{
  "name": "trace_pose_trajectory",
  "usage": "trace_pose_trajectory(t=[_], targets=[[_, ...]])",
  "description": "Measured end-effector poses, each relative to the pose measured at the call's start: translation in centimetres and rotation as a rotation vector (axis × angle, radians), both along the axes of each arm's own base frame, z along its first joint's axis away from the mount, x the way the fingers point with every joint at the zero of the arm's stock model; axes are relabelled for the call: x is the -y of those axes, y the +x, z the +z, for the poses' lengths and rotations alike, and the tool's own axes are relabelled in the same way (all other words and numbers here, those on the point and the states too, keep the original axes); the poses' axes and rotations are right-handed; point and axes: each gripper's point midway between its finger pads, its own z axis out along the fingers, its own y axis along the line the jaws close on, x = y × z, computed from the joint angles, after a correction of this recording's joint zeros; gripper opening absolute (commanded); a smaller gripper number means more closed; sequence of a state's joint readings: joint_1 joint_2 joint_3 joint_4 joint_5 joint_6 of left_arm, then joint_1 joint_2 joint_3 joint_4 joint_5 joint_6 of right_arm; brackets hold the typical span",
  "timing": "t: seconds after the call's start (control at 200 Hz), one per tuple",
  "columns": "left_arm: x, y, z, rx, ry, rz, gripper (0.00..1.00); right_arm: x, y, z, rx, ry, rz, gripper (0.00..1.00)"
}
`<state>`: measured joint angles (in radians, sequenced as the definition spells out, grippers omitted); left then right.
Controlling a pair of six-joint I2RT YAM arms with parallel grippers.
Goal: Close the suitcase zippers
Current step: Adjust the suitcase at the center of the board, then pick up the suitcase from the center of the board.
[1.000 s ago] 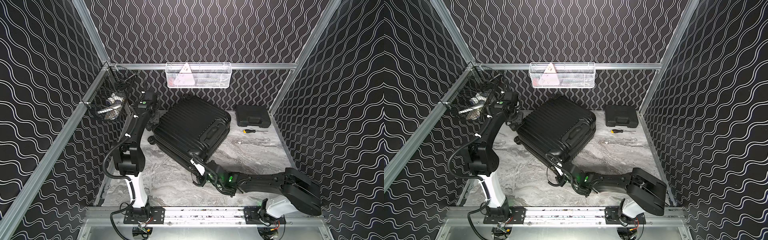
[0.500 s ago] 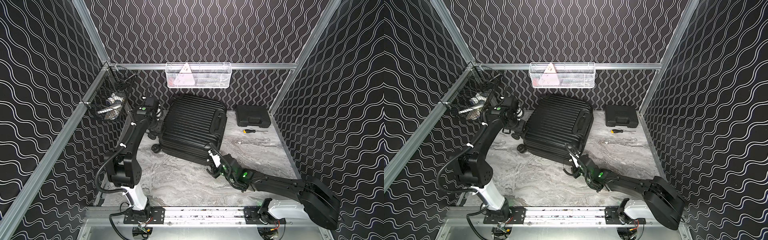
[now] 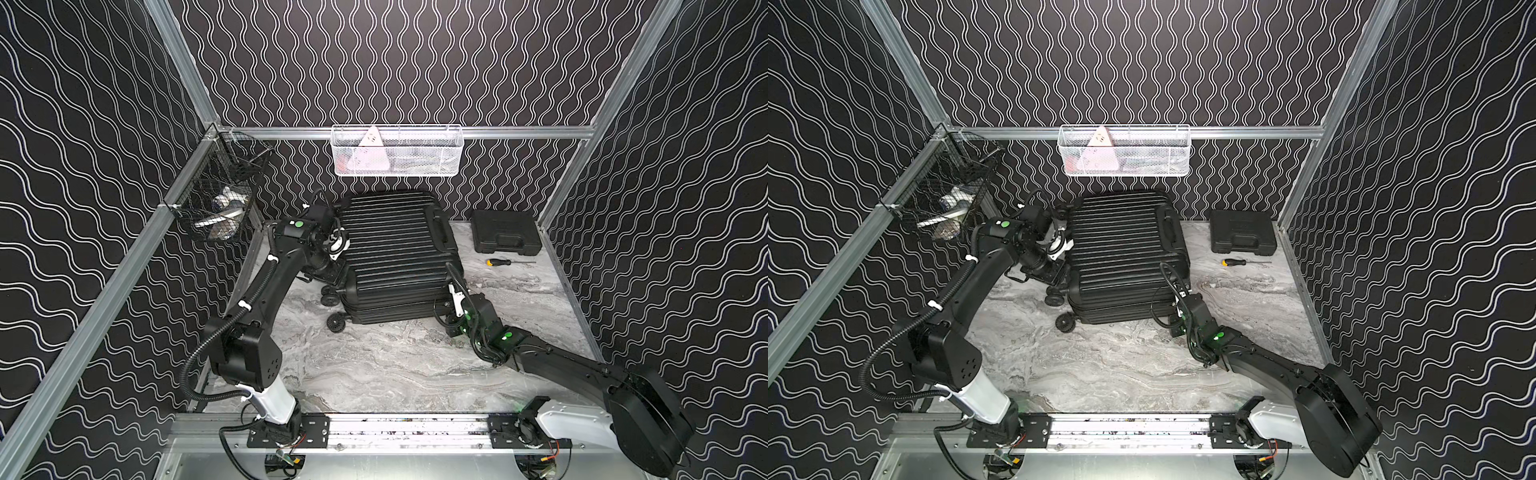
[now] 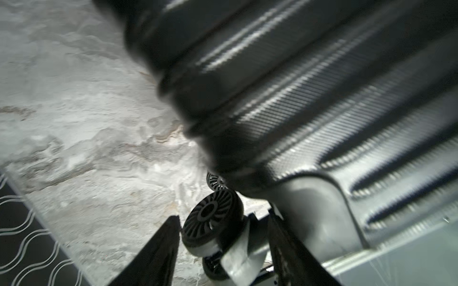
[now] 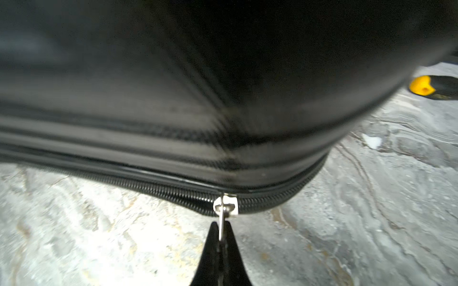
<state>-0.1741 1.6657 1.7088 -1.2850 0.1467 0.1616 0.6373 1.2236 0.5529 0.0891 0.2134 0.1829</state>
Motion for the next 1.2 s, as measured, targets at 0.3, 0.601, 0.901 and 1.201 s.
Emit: trace_pose_trajectory(t=[0.3, 0.601, 0.901, 1.201], targets=[[1.2, -2.9, 2.4, 0.082, -0.060, -0.113, 0.78, 1.8, 2.1, -0.1, -0.029, 0.031, -0.041, 0.00], [1.4, -5.5, 1.4, 0.200, -0.019, -0.431, 0.85, 1.9, 2.3, -0.1, -0.040, 0.052, -0.034, 0.00], [1.1, -2.4, 0.2, 0.242, 0.056, -0.618, 0.86, 1.8, 2.2, 0.1, -0.041, 0.069, -0.027, 0.00], [1.7, -3.1, -2.2, 0.196, 0.040, -0.827, 0.83, 1.6, 2.1, 0.2, -0.047, 0.081, -0.023, 0.00]])
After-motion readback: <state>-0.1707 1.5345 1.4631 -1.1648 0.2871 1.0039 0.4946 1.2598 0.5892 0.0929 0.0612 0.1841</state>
